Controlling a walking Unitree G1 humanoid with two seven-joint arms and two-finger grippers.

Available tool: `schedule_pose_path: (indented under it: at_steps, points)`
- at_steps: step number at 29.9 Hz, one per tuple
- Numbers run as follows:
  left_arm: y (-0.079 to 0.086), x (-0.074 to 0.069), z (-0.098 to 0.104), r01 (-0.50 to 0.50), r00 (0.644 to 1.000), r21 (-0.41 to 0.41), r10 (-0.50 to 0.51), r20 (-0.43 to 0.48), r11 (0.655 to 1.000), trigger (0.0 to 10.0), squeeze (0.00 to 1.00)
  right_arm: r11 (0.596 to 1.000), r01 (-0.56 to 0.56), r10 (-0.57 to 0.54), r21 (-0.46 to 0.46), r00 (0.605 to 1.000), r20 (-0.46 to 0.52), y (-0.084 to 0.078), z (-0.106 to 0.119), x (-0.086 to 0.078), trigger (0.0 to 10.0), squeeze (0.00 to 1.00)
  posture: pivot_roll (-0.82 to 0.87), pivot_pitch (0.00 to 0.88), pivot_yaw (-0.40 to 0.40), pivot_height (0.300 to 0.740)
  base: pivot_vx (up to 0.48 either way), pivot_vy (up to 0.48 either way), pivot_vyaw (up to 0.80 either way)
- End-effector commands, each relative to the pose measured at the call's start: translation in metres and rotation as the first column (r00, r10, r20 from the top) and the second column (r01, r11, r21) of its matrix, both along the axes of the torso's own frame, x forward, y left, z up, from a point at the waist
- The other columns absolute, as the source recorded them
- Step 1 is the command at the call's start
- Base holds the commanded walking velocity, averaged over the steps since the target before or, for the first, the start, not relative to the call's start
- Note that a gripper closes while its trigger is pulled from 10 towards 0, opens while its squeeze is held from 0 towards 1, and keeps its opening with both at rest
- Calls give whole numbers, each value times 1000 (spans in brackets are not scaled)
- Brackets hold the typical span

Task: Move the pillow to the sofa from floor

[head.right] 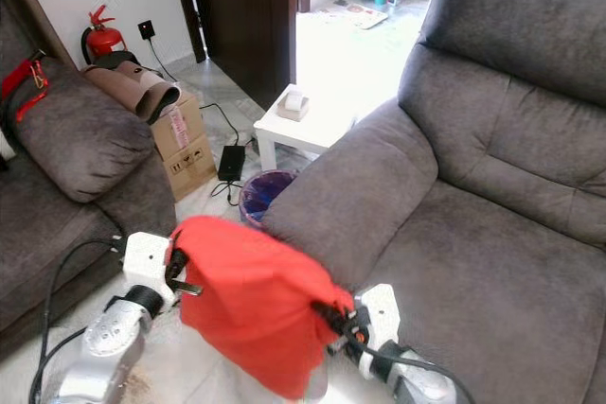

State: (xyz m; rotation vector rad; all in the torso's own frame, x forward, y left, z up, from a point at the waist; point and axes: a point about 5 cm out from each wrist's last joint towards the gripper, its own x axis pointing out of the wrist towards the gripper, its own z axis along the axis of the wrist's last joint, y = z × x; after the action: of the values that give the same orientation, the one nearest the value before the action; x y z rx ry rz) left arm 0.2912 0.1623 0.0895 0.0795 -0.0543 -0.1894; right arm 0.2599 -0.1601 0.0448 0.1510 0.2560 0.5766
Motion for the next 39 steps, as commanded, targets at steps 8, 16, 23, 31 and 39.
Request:
schedule_pose_path:
  at_steps: [8,16,23,31,39]
  points:
    - [-8,-6,4,61,998,49,-60,-14,997,10000,0,992,124,-126,29,990,61,-5,11,12,10000,0,73,145,29,740,0,0,-483]
    - [-13,-4,1,47,999,58,-45,-31,997,10000,0,988,153,-154,25,986,67,-6,12,17,10000,0,69,146,19,740,0,-240,-760]
    - [-12,-6,2,60,998,57,-58,-36,997,10000,0,980,200,-200,5,978,66,-9,10,20,10000,0,71,143,19,740,0,-137,-766]
    - [-11,-6,2,49,998,54,-47,-32,997,10000,0,980,197,-195,-16,978,67,-9,8,20,10000,0,70,146,19,740,0,0,-758]
    - [-10,-5,5,36,999,75,-35,-11,997,10000,0,977,210,-208,-18,975,77,-10,9,22,10000,0,71,144,18,740,0,-280,-761]
